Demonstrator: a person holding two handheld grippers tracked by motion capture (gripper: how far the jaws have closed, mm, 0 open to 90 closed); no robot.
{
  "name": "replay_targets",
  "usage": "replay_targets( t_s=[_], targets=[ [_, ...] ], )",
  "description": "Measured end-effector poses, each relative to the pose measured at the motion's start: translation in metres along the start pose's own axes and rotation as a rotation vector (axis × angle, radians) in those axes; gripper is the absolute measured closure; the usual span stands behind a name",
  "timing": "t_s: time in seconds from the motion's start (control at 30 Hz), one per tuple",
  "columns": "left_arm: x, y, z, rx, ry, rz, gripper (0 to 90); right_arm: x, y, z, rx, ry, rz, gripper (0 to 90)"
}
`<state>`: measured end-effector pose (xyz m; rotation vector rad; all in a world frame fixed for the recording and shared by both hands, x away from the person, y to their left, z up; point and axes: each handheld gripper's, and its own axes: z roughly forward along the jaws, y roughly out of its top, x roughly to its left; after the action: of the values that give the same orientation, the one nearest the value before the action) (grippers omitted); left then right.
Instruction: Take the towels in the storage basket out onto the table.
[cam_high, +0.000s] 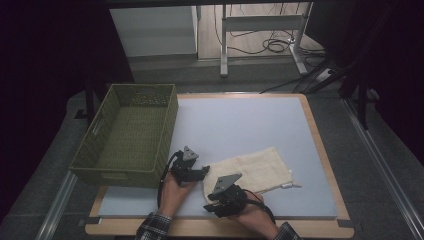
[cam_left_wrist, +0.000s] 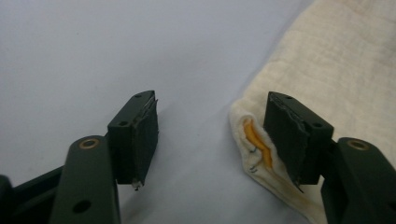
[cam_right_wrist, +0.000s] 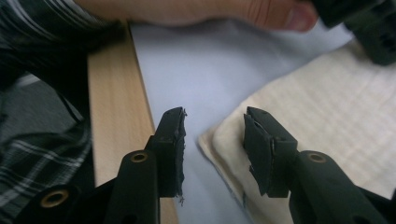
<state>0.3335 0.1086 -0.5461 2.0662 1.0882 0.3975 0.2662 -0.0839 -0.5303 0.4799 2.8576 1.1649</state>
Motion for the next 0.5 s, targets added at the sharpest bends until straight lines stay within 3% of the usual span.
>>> replay_targets(
  t_s=[0.07, 0.13, 0.23, 0.37, 0.5],
  targets=[
    [-0.0002, 0.0000, 0.0000, 0.000, 0.003, 0.002, 34.9, 0.0003, -0.0014, 0.0003, -0.012, -0.011, 0.006, 63.7],
    [-0.0003, -0.0002, -0.0003, -0.003, 0.005, 0.000, 36.9, 0.0027, -0.0024, 0.0003, -0.013, -0.053, -0.014, 69.9],
    [0.0000, -0.0004, -0.0013, -0.004, -0.004, 0.000, 46.0, 0.0051, -0.0037, 0.0007, -0.016, -0.105, -0.039, 80.4],
    [0.0005, -0.0009, -0.0023, -0.011, -0.028, 0.007, 62.5, 0.0011, -0.0040, 0.0001, -0.021, -0.095, -0.009, 84.0],
    [-0.0001, -0.0009, -0.0024, -0.010, -0.090, 0.010, 83.1, -0.0016, -0.0047, -0.0006, -0.030, -0.074, 0.018, 84.4]
  ],
)
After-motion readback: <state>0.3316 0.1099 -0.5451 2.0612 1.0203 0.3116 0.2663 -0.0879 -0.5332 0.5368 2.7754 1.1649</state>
